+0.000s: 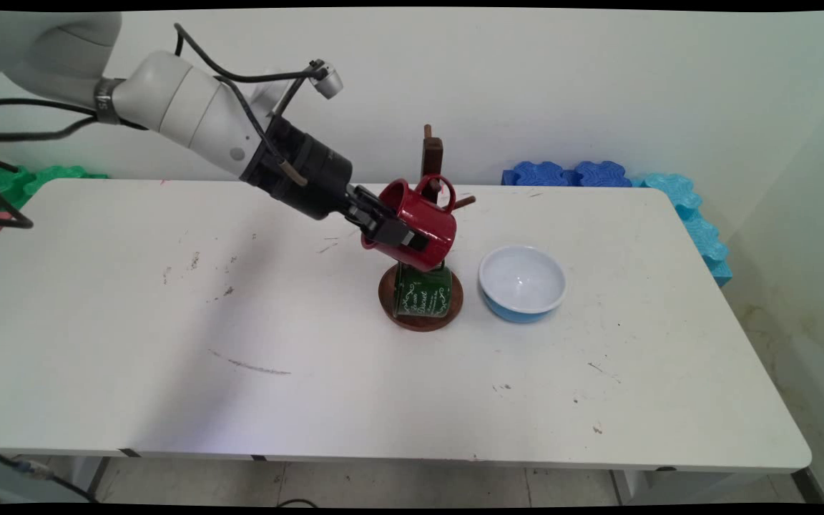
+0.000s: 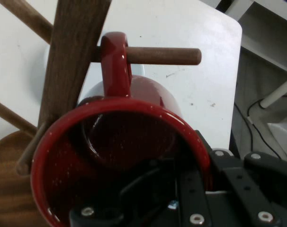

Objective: Place the picked object on the table

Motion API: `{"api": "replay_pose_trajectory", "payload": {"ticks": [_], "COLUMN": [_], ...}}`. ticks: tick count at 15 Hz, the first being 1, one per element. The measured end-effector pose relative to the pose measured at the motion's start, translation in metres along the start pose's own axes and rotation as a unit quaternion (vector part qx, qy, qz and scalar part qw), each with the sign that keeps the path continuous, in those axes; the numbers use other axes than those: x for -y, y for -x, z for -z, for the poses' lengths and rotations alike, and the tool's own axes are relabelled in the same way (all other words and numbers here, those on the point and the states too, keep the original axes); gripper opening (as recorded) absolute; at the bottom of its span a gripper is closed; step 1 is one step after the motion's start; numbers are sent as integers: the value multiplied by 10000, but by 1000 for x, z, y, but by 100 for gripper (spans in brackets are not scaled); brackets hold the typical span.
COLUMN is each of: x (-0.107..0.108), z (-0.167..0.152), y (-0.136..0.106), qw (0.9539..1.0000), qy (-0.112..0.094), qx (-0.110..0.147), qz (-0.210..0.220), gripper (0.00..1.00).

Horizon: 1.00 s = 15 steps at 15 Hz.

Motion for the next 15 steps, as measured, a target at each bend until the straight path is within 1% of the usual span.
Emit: {"api": "replay_pose_trajectory", "payload": {"ticks": [6,15], "x": [-4,-10], "z": [1,11], "y": [-3,-6], "qw": [10000,9997], "qy": [43,84], "qx": [-13,-31], "qz": [-67,-208], "gripper": [0,0]}}
